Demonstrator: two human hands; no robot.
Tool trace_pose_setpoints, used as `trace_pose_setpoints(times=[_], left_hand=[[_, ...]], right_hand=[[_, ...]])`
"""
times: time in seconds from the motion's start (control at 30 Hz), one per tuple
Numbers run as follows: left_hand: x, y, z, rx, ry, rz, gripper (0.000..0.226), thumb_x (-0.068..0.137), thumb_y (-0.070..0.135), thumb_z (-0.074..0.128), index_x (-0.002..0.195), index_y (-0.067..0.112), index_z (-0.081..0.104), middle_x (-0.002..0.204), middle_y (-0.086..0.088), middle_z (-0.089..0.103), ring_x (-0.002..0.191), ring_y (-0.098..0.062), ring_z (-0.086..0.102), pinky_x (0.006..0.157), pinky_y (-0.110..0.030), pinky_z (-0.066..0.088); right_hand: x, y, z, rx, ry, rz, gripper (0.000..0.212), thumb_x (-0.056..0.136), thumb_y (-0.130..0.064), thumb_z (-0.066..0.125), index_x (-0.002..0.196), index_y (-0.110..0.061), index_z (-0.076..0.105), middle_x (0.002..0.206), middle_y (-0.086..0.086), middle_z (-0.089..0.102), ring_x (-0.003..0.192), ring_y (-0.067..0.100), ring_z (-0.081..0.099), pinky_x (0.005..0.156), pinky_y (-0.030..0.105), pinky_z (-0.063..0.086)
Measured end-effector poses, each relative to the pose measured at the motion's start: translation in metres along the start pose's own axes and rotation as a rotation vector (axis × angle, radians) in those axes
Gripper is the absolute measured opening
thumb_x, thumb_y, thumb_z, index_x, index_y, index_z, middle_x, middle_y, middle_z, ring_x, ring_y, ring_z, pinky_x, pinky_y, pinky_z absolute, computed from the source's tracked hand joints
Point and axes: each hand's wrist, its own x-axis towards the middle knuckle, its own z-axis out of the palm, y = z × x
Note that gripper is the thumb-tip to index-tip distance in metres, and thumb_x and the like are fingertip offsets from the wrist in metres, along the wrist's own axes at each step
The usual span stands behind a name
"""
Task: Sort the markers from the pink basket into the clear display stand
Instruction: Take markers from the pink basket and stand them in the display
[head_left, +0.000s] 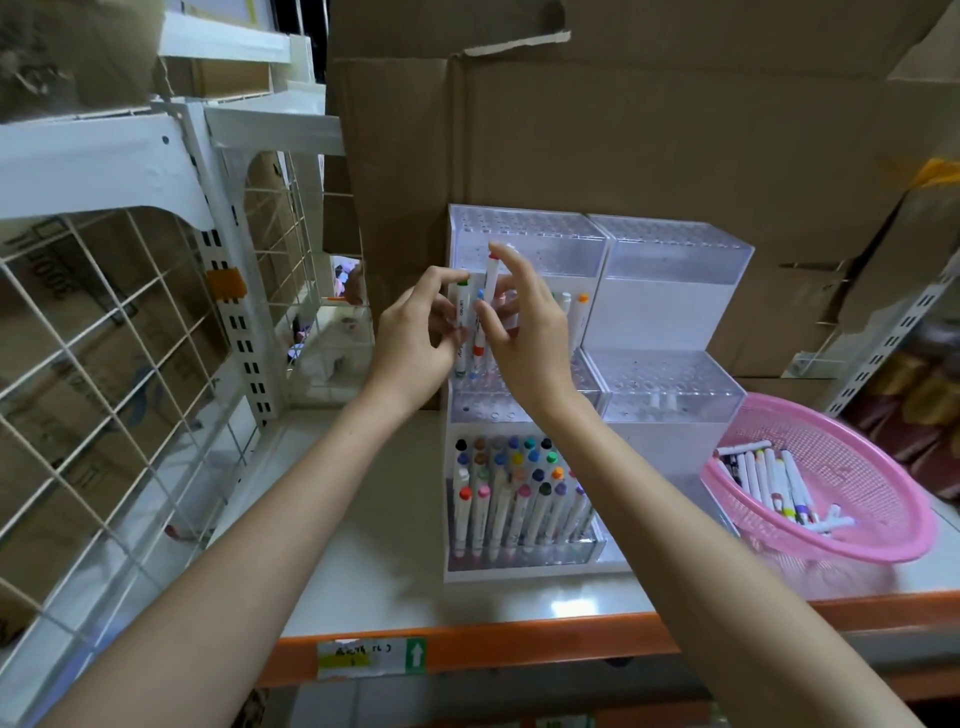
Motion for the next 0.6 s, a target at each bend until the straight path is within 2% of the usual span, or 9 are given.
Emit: trace_pose_setpoints(times=[0.13,0.3,0.4,0.6], left_hand=[[-0.001,0.001,0.001,0.031,-0.002,0.056,0.046,0.078,-0.005,0.068,0.118,0.015,0.057,0.086,-0.003,0.061,0.075,-0.009,0.061,0.068,-0.003,0.043],[-0.003,0.0,0.001,0.042,-0.006,0.05,0.043,0.077,-0.005,0.068,0.115,0.012,0.055,0.086,-0.004,0.059,0.073,-0.003,0.057,0.066,0.001,0.039],[-0.007,0.0,0.002,0.064,-0.024,0.067,0.042,0.076,-0.008,0.067,0.111,0.01,0.055,0.085,-0.004,0.058,0.073,-0.011,0.059,0.064,-0.003,0.042],[-0.012,-0.002,0.004,0.052,-0.027,0.043,0.042,0.077,-0.007,0.067,0.111,0.012,0.054,0.088,-0.002,0.056,0.077,-0.012,0.06,0.067,-0.014,0.048]], right_hand=[[-0.001,0.001,0.001,-0.022,0.014,-0.011,0.052,0.09,-0.007,0.062,0.139,-0.014,0.045,0.095,-0.002,0.054,0.069,0.009,0.058,0.068,0.027,0.056],[-0.002,0.001,0.001,-0.03,0.008,-0.018,0.051,0.091,-0.008,0.061,0.138,-0.014,0.045,0.098,-0.001,0.054,0.068,0.008,0.057,0.068,0.02,0.052],[-0.003,0.001,0.002,-0.032,0.013,-0.03,0.05,0.09,-0.008,0.061,0.137,-0.014,0.046,0.097,-0.001,0.054,0.066,0.008,0.056,0.066,0.016,0.05],[-0.004,0.002,0.002,0.006,0.008,-0.013,0.048,0.09,-0.007,0.061,0.135,-0.016,0.048,0.095,-0.003,0.054,0.067,0.009,0.058,0.065,0.025,0.055]])
